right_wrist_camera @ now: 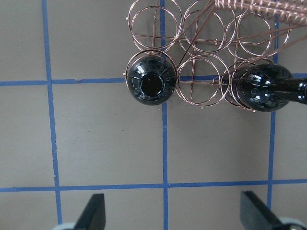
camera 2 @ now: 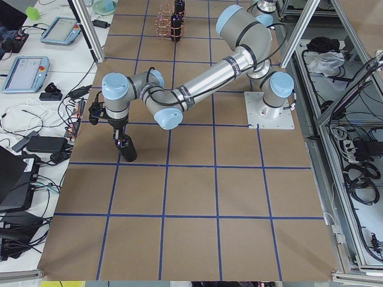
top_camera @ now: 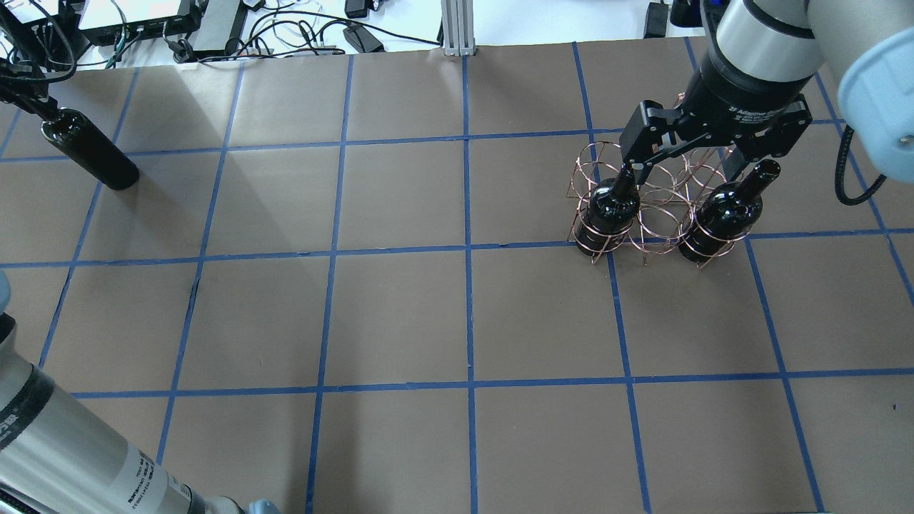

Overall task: Place wine into wine basket
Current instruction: 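Carry the upright bottle toward the table center and lower it down, then open the left gripper to release the standing bottle and raise it, then withdraw the left arm while the right arm swings toward the standing bottle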

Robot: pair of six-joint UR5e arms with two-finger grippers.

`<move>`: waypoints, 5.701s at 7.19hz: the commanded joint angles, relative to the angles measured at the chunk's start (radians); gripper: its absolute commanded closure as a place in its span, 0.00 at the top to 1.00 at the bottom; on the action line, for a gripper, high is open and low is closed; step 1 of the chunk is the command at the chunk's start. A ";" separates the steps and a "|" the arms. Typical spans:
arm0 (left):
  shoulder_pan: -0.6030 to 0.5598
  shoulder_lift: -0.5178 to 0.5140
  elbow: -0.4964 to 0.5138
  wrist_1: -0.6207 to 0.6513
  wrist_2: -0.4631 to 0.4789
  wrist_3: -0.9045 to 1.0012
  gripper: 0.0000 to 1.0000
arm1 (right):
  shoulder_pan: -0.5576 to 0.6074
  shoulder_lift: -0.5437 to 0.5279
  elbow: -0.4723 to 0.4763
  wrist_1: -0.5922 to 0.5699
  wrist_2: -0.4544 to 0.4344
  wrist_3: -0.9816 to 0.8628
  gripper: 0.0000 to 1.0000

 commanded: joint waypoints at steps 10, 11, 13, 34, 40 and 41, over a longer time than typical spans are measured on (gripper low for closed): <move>-0.555 0.376 -0.411 -0.017 0.054 -0.654 0.00 | 0.000 0.000 0.001 -0.002 -0.005 -0.002 1.00; -0.649 0.399 -0.463 0.003 0.062 -0.705 0.00 | 0.000 0.000 0.001 -0.002 -0.005 -0.002 1.00; -0.702 0.460 -0.561 0.088 0.085 -0.713 0.00 | 0.000 -0.002 0.001 -0.005 -0.003 -0.002 1.00; -0.338 0.522 -0.354 -0.219 0.074 -0.551 1.00 | 0.312 0.128 -0.035 -0.139 0.021 0.426 1.00; -0.204 0.522 -0.365 -0.256 0.183 -0.538 1.00 | 0.680 0.430 -0.295 -0.254 0.006 0.981 1.00; -0.178 0.522 -0.365 -0.254 0.222 -0.538 1.00 | 0.716 0.471 -0.296 -0.309 -0.027 0.989 1.00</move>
